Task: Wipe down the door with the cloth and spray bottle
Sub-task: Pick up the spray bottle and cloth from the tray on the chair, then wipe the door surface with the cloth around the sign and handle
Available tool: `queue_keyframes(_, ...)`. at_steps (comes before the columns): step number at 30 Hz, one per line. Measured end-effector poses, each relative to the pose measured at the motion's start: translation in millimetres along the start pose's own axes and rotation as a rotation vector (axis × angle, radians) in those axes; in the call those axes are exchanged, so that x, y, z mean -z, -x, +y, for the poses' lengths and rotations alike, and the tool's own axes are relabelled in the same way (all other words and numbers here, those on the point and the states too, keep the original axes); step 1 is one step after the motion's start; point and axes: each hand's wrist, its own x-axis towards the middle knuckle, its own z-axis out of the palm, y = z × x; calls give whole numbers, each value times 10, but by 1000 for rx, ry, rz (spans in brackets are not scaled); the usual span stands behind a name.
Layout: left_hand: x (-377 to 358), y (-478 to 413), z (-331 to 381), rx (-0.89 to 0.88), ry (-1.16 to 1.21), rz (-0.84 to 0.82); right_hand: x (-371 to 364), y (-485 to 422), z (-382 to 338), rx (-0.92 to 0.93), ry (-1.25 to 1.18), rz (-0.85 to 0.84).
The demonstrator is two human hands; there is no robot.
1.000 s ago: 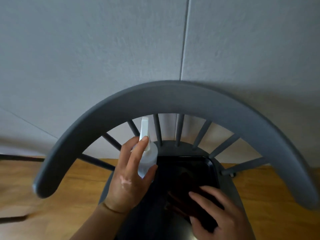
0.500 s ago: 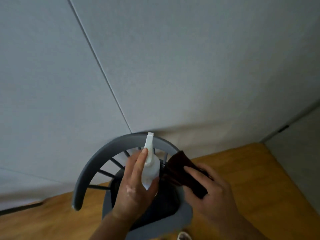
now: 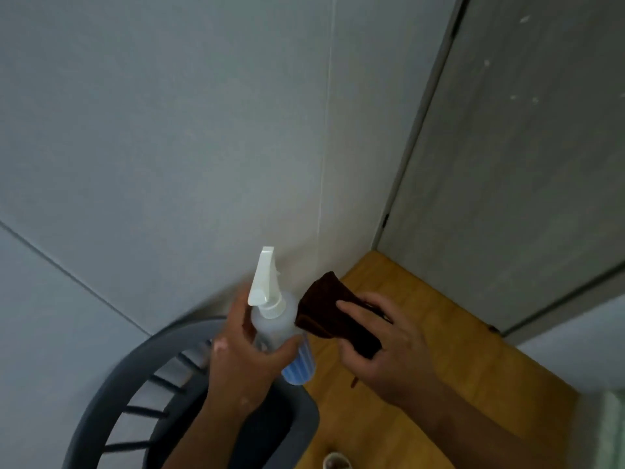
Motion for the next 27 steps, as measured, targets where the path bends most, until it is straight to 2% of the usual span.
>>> queue_keyframes(8,-558,-297,419,-51,176,-283,645,278,94,-187,158,229)
queue_keyframes(15,-1396,-519,858,-55,290,-566,1292,443,451,-374,256,376)
queue_keyframes(21,-2196,-615,1185,-106,251,-664,1804,457,959,-467,304,462)
queue_keyframes(27,-3191,-897,1601,-109,186,-715,2347,300,1845,-494,260,465)
